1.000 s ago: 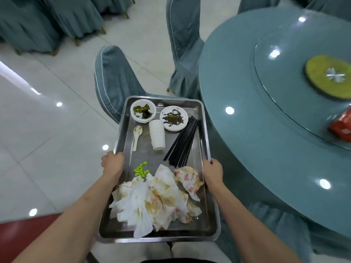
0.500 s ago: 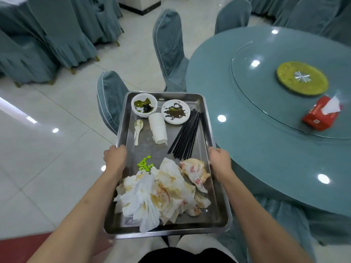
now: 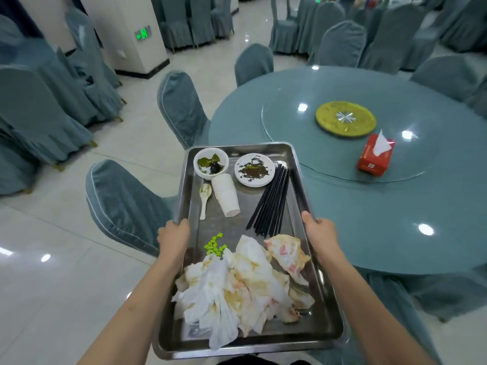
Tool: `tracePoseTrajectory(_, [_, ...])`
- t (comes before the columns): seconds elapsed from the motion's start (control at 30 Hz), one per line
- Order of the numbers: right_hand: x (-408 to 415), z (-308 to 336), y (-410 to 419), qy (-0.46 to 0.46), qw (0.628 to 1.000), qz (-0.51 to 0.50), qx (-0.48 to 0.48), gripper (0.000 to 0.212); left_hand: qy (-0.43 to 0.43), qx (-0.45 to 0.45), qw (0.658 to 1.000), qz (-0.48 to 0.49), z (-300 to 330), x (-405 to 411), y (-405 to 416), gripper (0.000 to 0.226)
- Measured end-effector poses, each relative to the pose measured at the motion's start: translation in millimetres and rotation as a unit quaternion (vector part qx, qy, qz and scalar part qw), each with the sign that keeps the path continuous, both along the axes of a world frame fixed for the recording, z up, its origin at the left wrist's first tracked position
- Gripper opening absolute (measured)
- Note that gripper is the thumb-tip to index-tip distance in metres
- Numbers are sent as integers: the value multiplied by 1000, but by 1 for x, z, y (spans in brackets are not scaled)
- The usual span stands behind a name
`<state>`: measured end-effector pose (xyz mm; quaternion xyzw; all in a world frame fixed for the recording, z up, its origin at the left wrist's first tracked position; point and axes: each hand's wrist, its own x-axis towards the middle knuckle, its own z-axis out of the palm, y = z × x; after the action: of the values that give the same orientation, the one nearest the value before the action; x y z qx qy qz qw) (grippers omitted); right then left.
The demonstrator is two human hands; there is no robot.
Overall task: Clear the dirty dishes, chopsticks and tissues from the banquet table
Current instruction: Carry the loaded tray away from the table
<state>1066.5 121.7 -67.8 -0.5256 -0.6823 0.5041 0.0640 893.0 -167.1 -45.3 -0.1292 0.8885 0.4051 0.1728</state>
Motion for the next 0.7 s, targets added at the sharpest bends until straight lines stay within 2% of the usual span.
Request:
tracePoseTrajectory(0.1, [22,6,24,3,999,-29,13,46,13,2,999,-34,4,7,34,72])
tracePoseTrajectory(0.23, [54,18,48,-2,996,-80,34,46,22,7,996,-86,9,16,77,51])
tracePoseTrajectory(0.33, [78,31,56,-2,991,-123,59,46,30,14,990,-134,10,19,105,46])
tracePoseTrajectory(0.4, [91,37,58,5,986,-155,66,46,34,19,985,-166,11,19,122,49])
tracePoseTrajectory(0.57, [122,55,49,16,966,-245,78,42,40,33,966,-252,9,9,166,76])
tracePoseTrajectory(0.7, [143,68,36,12,942,-324,92,42,56,43,939,-338,28,8,202,64])
